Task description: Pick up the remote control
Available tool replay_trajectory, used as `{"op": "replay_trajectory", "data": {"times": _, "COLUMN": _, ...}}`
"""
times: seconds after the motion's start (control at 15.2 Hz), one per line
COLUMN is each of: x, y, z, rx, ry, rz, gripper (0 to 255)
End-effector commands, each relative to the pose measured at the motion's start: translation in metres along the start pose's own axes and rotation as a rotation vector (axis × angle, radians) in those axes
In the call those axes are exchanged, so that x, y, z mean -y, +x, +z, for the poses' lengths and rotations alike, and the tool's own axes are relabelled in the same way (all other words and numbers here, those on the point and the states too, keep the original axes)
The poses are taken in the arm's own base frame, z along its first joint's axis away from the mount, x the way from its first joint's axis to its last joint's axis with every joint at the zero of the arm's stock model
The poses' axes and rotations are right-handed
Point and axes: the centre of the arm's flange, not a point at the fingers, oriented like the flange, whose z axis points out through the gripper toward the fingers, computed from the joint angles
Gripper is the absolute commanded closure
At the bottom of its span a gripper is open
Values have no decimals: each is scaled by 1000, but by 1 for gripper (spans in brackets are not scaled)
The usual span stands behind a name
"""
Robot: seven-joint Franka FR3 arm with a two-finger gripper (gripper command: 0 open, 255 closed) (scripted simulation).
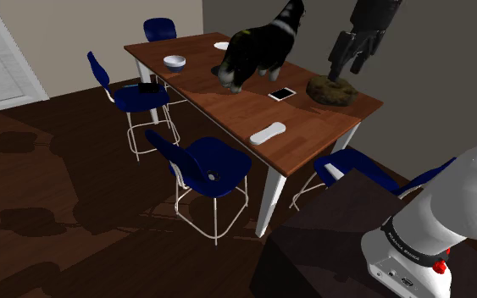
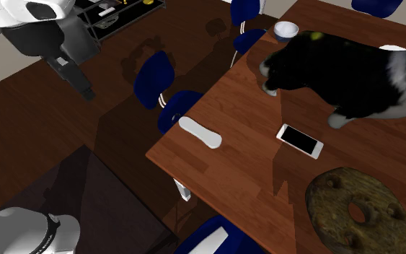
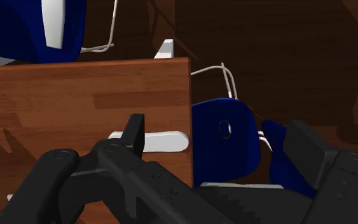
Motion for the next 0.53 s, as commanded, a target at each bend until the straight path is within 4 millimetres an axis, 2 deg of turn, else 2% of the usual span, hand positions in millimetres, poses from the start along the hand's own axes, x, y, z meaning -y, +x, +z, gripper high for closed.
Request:
{"op": "replay_trajectory", "data": {"times": 0.0, "x": 0, "y": 0, "z": 0, "rx": 0, "ry": 0, "rz": 0, "gripper": 0}}
{"op": "replay_trajectory", "data": {"times": 0.46, "x": 16, "y": 59, "z": 71, "rx": 10, "ry": -9, "rz": 263, "gripper": 0}}
